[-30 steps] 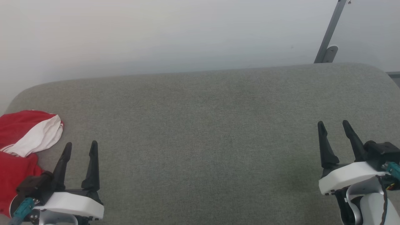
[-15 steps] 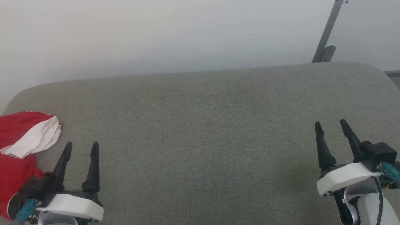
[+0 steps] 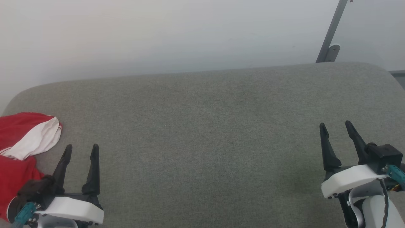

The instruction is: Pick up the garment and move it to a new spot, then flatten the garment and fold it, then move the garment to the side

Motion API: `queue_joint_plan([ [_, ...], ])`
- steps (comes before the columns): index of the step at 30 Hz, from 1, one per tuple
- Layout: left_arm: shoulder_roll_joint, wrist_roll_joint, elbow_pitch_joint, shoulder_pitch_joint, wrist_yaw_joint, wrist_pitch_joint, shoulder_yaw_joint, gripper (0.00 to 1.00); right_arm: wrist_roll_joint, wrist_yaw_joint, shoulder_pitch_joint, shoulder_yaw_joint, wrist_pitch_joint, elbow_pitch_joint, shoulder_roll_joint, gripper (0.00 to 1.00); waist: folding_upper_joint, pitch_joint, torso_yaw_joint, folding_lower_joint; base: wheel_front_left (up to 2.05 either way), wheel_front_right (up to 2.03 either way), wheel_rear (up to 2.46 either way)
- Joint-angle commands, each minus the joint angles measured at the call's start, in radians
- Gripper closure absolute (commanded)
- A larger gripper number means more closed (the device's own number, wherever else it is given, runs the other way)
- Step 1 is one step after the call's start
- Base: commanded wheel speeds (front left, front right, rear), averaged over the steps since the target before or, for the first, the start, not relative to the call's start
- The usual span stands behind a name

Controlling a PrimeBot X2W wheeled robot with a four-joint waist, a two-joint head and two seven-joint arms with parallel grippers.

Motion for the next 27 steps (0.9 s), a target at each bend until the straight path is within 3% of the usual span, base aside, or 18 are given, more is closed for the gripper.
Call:
queue_joint_plan([
  [1,-0.001,-0.004,0.002,0.008,-0.002,-0.005,0.002,0.00,0.005,0.000,-0.002,0.000,-0.007,-0.001,-0.003,0.00,0.0000,0.000,0.001,0.0000,0.00,0.00,0.00],
  [10,-0.007,-0.014,0.024,-0.008,0.004,-0.005,0.015,0.00,0.006,0.000,-0.006,0.018,0.008,-0.005,-0.009,0.00,0.0000,-0.011,0.046,0.0000,0.00,0.00,0.00],
  [27,0.014,-0.070,0.030,0.022,0.056,0.020,0.088,0.00,0.037,0.000,-0.047,0.148,0.023,0.032,-0.015,0.00,0.0000,-0.063,0.285,0.0000,0.00,0.00,0.00],
])
